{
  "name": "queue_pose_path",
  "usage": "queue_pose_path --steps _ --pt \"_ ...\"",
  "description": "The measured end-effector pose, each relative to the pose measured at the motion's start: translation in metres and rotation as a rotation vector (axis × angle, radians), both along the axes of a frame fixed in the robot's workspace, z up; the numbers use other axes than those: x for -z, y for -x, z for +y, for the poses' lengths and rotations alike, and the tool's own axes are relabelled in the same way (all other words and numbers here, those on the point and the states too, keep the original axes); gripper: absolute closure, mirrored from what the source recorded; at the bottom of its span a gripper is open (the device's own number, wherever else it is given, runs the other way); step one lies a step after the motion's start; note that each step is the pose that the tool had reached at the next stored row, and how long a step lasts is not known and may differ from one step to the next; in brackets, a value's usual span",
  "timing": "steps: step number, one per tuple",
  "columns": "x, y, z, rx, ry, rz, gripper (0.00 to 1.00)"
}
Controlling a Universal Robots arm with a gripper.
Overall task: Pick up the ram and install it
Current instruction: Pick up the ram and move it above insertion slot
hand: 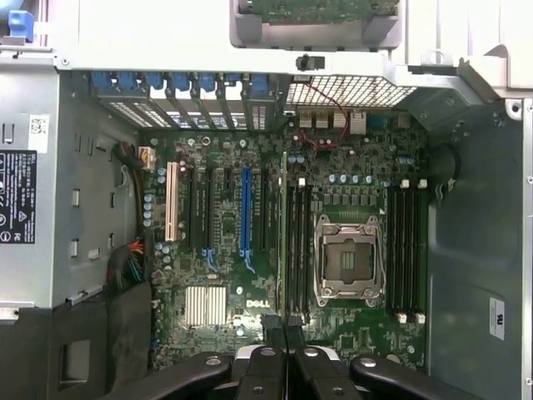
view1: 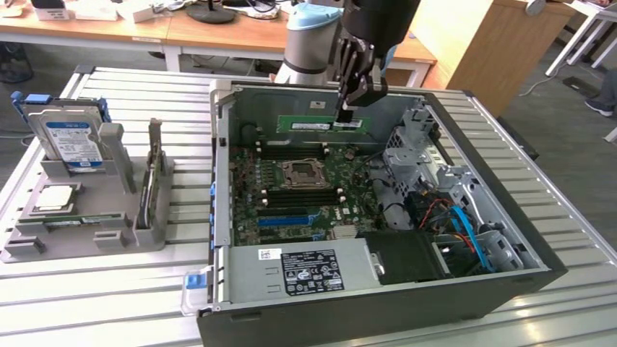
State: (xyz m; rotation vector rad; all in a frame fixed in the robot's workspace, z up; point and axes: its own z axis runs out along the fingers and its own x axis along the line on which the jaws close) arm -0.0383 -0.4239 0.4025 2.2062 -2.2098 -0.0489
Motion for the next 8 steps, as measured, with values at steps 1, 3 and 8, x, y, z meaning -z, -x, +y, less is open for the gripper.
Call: queue_pose_path --steps 1,3,8 --pt "0.0000 -0.0004 0.0000 0.000 0.0000 0.0001 0.89" --pt "0.0002 -0.0004 0.0000 0.000 0.0000 0.0001 0.89" --pt "0.0019 -0.0006 0.0000 0.023 0.0000 0.0001 0.89"
